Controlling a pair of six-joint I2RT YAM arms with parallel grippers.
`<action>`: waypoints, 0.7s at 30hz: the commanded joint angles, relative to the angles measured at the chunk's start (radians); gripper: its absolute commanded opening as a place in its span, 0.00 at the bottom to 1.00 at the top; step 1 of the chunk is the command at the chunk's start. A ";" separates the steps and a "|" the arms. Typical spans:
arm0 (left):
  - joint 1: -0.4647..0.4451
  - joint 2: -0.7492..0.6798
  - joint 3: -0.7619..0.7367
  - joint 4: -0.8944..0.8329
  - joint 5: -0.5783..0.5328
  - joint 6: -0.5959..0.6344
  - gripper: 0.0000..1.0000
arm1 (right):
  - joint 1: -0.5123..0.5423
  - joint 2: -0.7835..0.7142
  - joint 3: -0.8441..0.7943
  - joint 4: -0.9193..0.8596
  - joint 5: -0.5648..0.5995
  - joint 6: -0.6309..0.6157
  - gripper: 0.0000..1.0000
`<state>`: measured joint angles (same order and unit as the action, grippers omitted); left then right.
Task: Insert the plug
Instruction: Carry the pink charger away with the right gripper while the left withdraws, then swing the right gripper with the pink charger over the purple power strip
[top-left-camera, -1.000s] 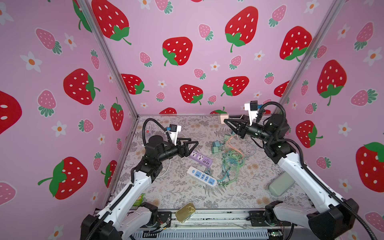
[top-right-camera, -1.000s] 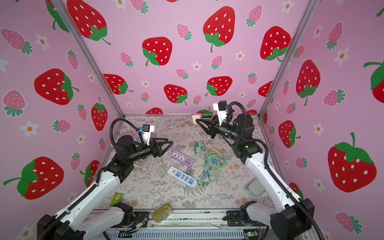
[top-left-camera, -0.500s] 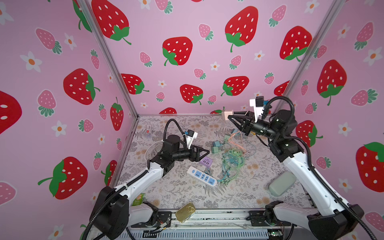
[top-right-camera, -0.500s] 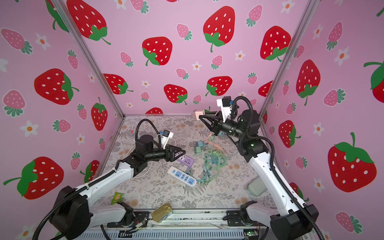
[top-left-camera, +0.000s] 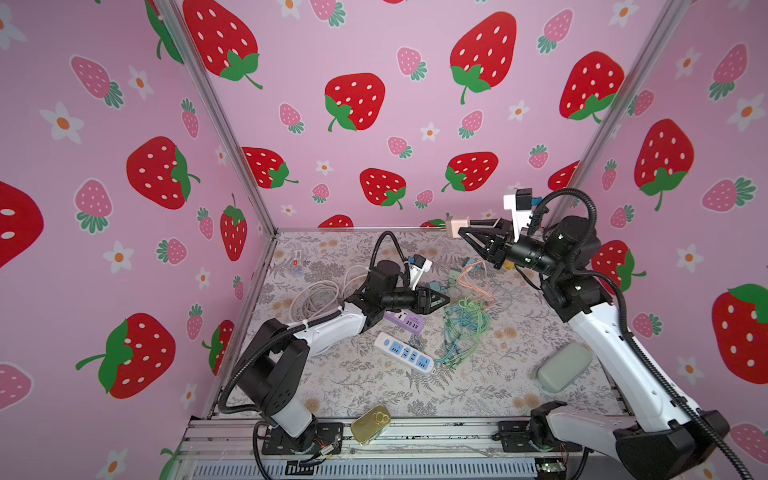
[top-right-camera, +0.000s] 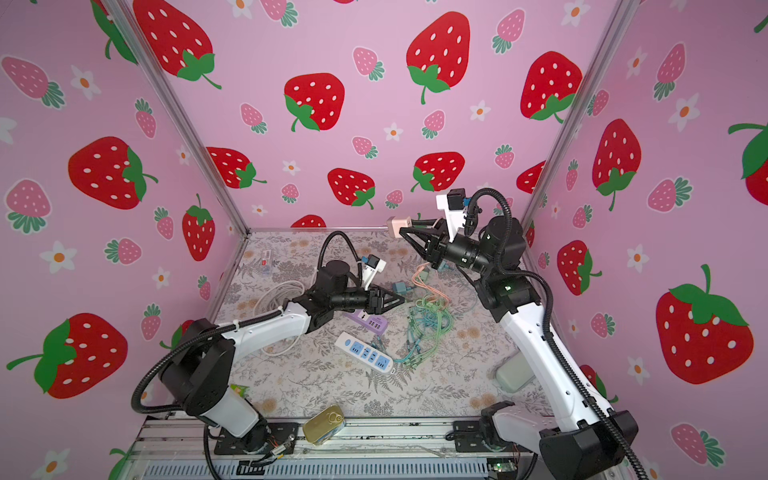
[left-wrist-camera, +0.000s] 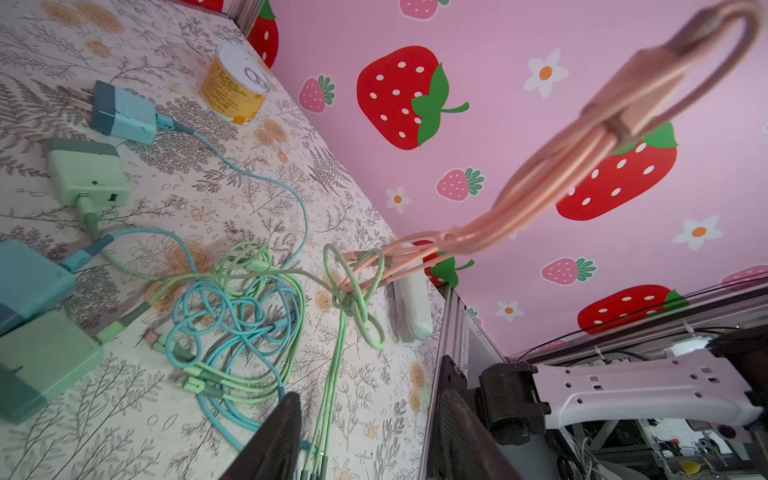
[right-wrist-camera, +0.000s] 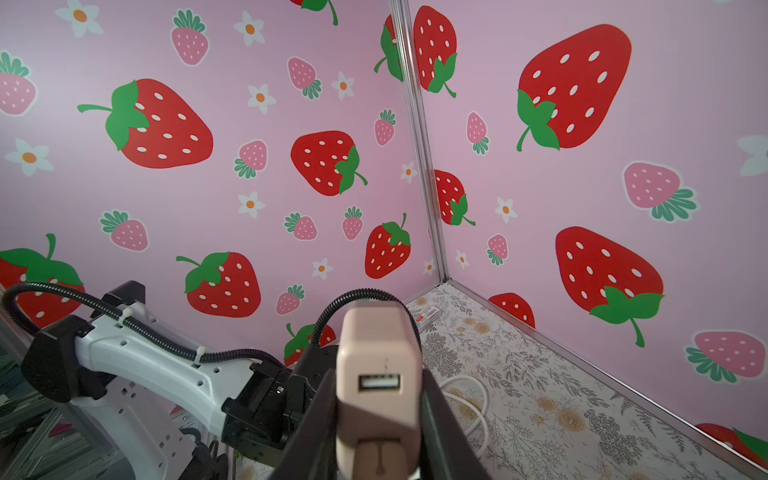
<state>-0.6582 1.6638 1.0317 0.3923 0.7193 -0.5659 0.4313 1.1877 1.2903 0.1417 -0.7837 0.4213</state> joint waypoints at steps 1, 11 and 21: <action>-0.033 0.052 0.079 0.062 0.032 -0.077 0.53 | -0.009 -0.032 0.007 0.023 -0.018 -0.013 0.05; -0.065 0.167 0.151 0.049 0.060 -0.153 0.41 | -0.015 -0.055 -0.012 0.023 -0.020 -0.023 0.05; -0.057 0.153 0.150 -0.034 0.013 -0.120 0.32 | -0.023 -0.063 -0.032 0.023 -0.015 -0.031 0.05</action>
<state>-0.7235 1.8450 1.1717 0.3908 0.7513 -0.7048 0.4175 1.1431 1.2648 0.1394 -0.7868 0.4137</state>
